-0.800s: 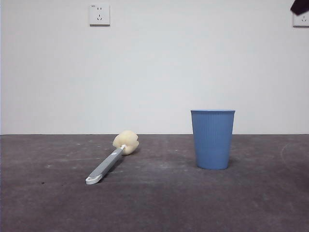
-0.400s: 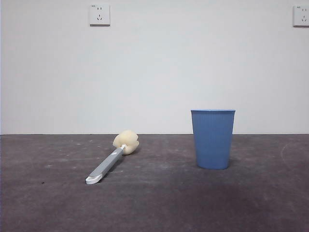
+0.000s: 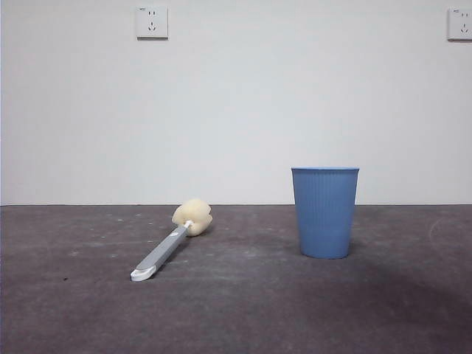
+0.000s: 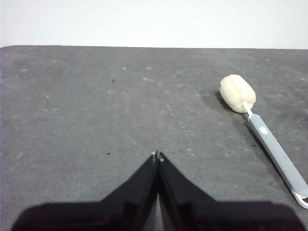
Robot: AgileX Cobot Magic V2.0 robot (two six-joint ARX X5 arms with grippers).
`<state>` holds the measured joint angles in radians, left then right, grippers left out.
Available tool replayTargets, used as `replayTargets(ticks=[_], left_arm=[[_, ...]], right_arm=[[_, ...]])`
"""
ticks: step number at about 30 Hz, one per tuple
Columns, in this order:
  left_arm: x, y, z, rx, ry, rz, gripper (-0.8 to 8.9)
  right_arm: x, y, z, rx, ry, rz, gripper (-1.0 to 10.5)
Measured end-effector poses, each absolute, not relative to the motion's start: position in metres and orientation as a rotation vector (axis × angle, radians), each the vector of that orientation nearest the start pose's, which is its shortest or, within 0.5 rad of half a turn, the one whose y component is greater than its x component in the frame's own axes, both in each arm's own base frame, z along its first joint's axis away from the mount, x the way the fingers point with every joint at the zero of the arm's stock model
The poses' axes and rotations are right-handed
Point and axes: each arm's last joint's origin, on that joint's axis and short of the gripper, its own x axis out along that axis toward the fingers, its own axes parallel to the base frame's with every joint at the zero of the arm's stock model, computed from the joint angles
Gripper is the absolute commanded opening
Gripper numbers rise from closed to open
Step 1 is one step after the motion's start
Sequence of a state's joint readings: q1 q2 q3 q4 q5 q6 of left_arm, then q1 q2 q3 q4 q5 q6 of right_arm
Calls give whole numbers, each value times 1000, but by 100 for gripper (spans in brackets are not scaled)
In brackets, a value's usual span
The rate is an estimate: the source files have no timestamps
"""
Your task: Pick up the cup brush,pick up the cup,insert the brush into the cup,clean the cup,put the cup brush back,put the cup back to the fixed position on the table
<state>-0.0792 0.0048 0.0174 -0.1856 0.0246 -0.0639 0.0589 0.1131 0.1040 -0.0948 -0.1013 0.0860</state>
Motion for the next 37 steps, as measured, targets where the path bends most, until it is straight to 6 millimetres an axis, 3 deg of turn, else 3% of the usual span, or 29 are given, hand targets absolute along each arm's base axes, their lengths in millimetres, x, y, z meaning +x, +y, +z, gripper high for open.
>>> replayTargets(ticks=[10,37], left_arm=[[95,-8,151,-59,176,-98,-3],[95,-8,151,-59,176,-98,-3]], right_arm=[[96,8,153,109,170,144,1],[95,7,153,127,168,134,1]])
